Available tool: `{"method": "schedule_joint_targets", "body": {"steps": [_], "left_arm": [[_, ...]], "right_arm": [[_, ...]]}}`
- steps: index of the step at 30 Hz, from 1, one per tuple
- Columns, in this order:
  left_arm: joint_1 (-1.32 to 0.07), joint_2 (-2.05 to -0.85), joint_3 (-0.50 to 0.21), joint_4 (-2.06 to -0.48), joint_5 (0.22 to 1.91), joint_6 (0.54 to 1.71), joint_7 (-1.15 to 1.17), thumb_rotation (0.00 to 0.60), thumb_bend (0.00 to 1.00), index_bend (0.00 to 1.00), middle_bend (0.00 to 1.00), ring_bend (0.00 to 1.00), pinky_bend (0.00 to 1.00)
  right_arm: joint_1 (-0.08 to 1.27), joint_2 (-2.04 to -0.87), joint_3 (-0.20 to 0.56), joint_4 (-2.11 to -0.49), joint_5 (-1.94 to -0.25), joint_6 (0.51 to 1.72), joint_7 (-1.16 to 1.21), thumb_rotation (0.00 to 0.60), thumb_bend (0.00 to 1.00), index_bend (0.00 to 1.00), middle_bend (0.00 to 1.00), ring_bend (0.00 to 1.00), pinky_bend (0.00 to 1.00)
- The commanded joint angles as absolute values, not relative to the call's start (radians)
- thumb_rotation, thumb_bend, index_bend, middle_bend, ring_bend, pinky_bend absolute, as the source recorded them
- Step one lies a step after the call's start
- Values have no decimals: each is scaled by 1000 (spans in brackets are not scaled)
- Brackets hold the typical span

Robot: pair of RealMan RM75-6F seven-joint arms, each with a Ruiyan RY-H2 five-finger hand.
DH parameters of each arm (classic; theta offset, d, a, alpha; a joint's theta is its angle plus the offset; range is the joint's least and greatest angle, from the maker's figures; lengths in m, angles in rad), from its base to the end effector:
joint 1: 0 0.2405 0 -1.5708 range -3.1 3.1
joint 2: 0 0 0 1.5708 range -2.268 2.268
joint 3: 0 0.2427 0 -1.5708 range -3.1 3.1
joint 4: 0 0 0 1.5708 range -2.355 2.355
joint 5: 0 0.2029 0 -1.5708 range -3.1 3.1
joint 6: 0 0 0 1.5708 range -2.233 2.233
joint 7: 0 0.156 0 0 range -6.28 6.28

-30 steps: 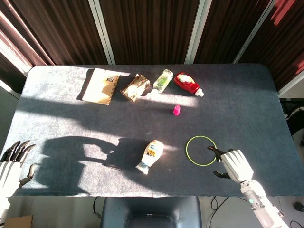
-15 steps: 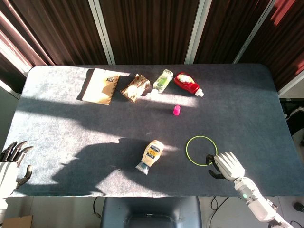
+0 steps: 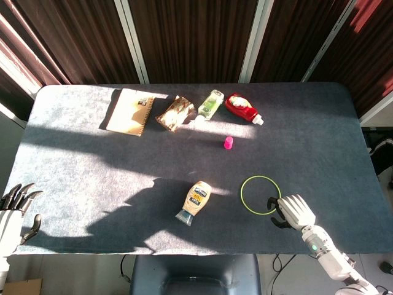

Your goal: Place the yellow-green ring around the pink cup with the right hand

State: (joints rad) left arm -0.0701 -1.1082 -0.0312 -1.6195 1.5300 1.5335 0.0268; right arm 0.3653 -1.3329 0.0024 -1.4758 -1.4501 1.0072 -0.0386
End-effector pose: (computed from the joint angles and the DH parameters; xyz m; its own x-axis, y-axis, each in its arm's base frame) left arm -0.2926 0.1831 0.1647 0.4246 -0.0226 0.9051 0.9048 -0.0244 -0.4251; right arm -0.2746 -0.2459 0.0327 0.4254 -0.4075 0.8081 -0.9037 -0.2384 0.3556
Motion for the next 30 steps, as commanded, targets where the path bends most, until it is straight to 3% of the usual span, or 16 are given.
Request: {"method": "schedule_joint_targets", "body": {"steps": [1, 25, 30], "left_arm": [[-69, -1108, -32, -1620, 1529, 1534, 28, 600, 489, 235, 110, 51, 183], [-67, -1104, -33, -1626, 1529, 1531, 17, 600, 491, 245, 121, 51, 188], [-68, -1104, -33, -1627, 1530, 1531, 19, 600, 491, 247, 122, 51, 189]], "right_arm": [[370, -1348, 3, -1456, -1437, 998, -36, 600, 408, 594, 917, 1000, 1000], [382, -1408, -8, -1365, -1398, 971, -28, 600, 416, 646, 920, 1000, 1000], [380, -1410, -10, -1358, -1399, 977, -29, 600, 472, 727, 924, 1000, 1000]]}}
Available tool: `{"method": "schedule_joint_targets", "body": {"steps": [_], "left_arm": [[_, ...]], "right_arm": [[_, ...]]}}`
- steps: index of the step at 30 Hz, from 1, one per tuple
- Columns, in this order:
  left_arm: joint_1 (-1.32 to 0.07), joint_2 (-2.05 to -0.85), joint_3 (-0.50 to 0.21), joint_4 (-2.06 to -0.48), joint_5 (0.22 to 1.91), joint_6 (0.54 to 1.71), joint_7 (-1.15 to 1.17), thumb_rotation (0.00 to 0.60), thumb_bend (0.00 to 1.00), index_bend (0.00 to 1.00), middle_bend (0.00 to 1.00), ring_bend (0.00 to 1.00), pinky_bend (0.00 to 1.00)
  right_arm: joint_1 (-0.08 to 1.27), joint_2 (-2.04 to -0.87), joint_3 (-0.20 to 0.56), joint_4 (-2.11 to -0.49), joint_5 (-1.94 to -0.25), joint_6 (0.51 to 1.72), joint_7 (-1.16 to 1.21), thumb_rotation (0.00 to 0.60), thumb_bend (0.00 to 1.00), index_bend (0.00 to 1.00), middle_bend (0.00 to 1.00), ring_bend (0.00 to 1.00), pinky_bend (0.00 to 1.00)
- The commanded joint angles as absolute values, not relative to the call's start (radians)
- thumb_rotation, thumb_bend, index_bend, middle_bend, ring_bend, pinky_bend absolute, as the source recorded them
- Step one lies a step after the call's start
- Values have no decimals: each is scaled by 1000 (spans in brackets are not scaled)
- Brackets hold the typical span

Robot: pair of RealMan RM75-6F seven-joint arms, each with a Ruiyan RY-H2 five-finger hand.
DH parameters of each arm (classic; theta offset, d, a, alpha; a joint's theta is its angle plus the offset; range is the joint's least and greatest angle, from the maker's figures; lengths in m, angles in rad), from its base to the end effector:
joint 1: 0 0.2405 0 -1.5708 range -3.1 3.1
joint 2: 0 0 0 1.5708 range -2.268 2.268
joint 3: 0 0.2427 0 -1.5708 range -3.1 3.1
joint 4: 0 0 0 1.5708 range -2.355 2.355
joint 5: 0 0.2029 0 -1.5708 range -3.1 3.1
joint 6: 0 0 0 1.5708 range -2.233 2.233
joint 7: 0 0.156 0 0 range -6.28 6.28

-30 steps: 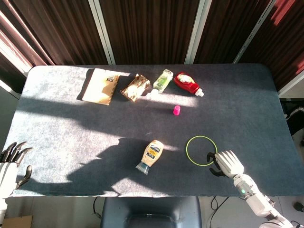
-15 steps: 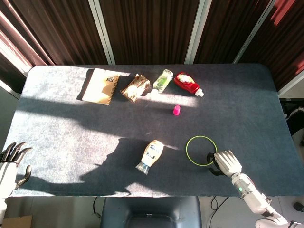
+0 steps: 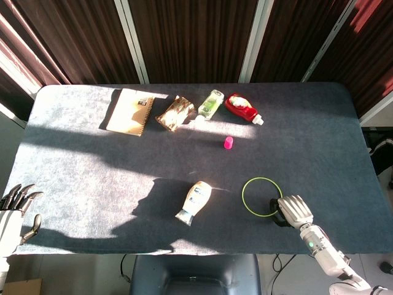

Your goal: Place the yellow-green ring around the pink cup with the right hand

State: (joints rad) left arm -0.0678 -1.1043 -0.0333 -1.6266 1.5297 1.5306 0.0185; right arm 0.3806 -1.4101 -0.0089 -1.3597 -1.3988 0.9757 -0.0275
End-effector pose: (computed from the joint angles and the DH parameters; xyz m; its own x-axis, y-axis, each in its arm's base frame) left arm -0.2920 0.1828 0.1652 0.4142 -0.0205 0.9100 0.9097 -0.0226 -0.4146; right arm -0.2933 -0.2518 0.0157 0.4285 -0.4362 0.7913 -0.9035 -0.1958 0.3813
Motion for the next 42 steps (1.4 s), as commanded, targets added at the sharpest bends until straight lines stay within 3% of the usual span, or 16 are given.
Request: {"method": "schedule_joint_targets", "body": {"steps": [1, 7, 21, 28, 32, 42], "left_arm": [[-68, -1104, -34, -1627, 1529, 1531, 19, 600, 491, 247, 122, 51, 189], [-68, -1104, -34, -1627, 1529, 1530, 19, 600, 491, 247, 122, 52, 188], [-71, -1106, -33, -1631, 1526, 1520, 32, 600, 491, 248, 122, 51, 189], [-73, -1107, -32, -1636, 1524, 1514, 43, 600, 491, 252, 123, 51, 189], [-73, -1107, -31, -1637, 1526, 1514, 44, 600, 491, 257, 122, 51, 189], [-75, -1101, -28, -1637, 1527, 1507, 34, 600, 491, 257, 122, 52, 190]], "right_arm": [[380, -1410, -10, -1358, -1399, 978, -30, 600, 484, 748, 925, 1000, 1000], [374, -1413, -6, -1356, -1394, 996, -39, 600, 527, 839, 928, 1000, 1000], [404, -1335, 66, -1457, -1366, 995, 85, 600, 529, 841, 928, 1000, 1000], [509, -1312, 189, -1467, -1241, 862, 194, 600, 552, 846, 928, 1000, 1000], [594, -1316, 254, -1452, -1120, 708, 256, 600, 564, 848, 928, 1000, 1000], [766, -1410, 338, -1333, -933, 531, 295, 600, 565, 849, 928, 1000, 1000]]}}
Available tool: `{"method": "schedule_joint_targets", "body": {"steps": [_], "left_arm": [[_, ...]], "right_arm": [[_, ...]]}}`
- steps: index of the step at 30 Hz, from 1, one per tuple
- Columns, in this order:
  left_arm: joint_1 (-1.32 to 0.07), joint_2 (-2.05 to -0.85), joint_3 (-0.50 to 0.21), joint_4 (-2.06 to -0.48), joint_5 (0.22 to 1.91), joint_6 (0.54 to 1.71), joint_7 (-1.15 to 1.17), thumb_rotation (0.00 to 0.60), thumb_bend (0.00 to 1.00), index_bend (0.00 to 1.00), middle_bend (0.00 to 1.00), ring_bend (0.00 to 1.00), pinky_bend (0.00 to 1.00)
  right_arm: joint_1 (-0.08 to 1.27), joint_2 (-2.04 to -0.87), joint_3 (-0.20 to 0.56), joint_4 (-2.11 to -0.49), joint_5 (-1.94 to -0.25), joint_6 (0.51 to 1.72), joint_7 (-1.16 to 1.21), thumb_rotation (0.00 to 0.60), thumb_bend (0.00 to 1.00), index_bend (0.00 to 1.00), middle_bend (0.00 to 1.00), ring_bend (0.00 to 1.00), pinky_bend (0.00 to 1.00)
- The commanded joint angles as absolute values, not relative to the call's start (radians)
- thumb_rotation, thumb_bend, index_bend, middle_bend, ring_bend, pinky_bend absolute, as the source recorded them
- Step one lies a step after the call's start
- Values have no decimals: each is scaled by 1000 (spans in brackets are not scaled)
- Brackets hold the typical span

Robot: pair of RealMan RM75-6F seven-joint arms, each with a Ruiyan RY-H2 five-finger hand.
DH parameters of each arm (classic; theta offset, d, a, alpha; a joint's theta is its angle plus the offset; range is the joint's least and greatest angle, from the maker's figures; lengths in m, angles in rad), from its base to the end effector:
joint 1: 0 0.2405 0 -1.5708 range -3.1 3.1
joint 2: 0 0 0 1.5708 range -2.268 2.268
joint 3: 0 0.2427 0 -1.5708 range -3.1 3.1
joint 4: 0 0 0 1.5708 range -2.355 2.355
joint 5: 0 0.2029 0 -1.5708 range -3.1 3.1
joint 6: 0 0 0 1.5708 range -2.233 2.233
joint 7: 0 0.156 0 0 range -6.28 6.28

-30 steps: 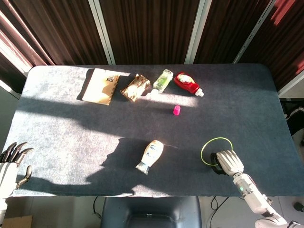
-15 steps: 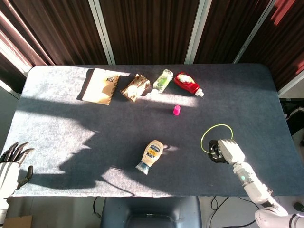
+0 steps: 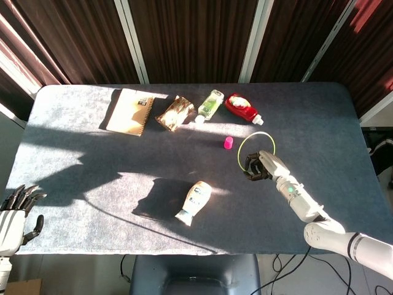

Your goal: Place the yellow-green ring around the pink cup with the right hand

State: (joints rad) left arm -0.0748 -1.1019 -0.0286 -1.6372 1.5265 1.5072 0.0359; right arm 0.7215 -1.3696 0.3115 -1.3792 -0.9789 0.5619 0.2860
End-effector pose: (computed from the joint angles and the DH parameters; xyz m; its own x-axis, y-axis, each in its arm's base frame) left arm -0.2912 0.1838 0.1611 0.4233 0.0049 0.9060 0.9057 -0.0267 -0.4230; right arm -0.1933 -0.3881 0.0331 -0.1139 -0.4966 0.8605 -0.9934 0.0472 -0.1043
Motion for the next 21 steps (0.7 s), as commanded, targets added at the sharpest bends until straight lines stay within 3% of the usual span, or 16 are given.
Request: {"method": "schedule_joint_targets", "body": {"steps": [1, 11, 21], "left_arm": [[-75, -1100, -28, -1637, 1527, 1507, 31, 600, 492, 257, 123, 52, 190], [-74, -1091, -19, -1636, 1540, 1505, 16, 600, 492, 257, 123, 52, 190], [-73, -1079, -10, -1636, 1553, 1504, -4, 600, 493, 259, 123, 51, 190]], "right_arm": [[784, -1428, 343, -1311, -911, 522, 293, 600, 565, 849, 928, 1000, 1000], [911, -1560, 361, -1134, -744, 430, 292, 600, 567, 850, 928, 1000, 1000], [1005, -1692, 369, -947, -715, 360, 302, 600, 567, 850, 928, 1000, 1000]]}}
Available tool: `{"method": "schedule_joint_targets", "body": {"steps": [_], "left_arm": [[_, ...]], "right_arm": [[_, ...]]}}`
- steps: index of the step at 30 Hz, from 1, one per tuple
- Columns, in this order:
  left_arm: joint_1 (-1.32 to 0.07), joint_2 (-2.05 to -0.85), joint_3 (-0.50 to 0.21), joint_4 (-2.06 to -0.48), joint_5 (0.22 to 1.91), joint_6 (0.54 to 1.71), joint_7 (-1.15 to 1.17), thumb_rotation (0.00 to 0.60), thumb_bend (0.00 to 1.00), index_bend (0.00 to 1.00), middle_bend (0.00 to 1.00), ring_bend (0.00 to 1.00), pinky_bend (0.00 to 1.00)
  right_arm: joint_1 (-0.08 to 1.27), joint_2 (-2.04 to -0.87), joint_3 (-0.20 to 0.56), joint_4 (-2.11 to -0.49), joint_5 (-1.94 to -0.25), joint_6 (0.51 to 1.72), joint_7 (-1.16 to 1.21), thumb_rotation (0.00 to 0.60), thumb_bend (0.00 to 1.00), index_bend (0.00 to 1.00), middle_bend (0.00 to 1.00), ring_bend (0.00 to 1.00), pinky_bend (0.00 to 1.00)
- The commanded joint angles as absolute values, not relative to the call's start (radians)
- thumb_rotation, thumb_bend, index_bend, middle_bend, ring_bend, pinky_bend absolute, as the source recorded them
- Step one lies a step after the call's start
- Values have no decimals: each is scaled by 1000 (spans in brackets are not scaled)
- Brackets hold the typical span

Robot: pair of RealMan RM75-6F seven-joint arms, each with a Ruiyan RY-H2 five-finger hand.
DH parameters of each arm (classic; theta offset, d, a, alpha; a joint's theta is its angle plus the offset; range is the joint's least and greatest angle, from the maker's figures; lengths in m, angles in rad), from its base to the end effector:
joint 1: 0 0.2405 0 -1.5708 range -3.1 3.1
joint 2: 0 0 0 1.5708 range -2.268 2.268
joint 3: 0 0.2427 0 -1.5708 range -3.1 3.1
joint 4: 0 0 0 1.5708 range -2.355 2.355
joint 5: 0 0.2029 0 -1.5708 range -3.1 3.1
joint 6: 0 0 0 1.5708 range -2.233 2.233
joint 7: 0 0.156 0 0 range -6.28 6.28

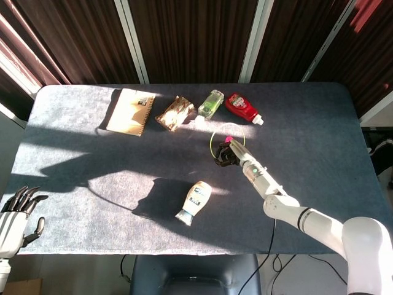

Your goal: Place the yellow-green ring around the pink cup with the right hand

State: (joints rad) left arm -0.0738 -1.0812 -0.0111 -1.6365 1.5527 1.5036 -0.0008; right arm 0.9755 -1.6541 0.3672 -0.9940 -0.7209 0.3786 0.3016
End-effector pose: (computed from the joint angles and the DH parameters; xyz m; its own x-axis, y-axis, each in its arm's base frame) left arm -0.2912 0.1799 0.1628 0.4119 0.0258 0.9109 0.9106 -0.0499 -0.4103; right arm -0.1418 -0.4443 -0.0341 -0.2836 -0.5315 0.7982 -0.9588 0.1701 -0.2274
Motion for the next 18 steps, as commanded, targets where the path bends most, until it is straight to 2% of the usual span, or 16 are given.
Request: {"method": "schedule_joint_targets", "body": {"steps": [1, 11, 18], "left_arm": [[-73, -1078, -9, -1637, 1554, 1503, -7, 600, 493, 259, 123, 51, 190], [-72, -1070, -6, -1633, 1560, 1505, -31, 600, 492, 263, 127, 51, 190], [-77, -1069, -2, -1637, 1561, 1493, -23, 600, 491, 265, 130, 54, 190]], "right_arm": [[1012, -1701, 370, -932, -713, 355, 301, 600, 567, 850, 928, 1000, 1000], [1065, -1799, 382, -756, -696, 311, 310, 600, 567, 850, 928, 1000, 1000], [1064, -1820, 400, -716, -728, 275, 331, 600, 567, 809, 928, 1000, 1000]]}}
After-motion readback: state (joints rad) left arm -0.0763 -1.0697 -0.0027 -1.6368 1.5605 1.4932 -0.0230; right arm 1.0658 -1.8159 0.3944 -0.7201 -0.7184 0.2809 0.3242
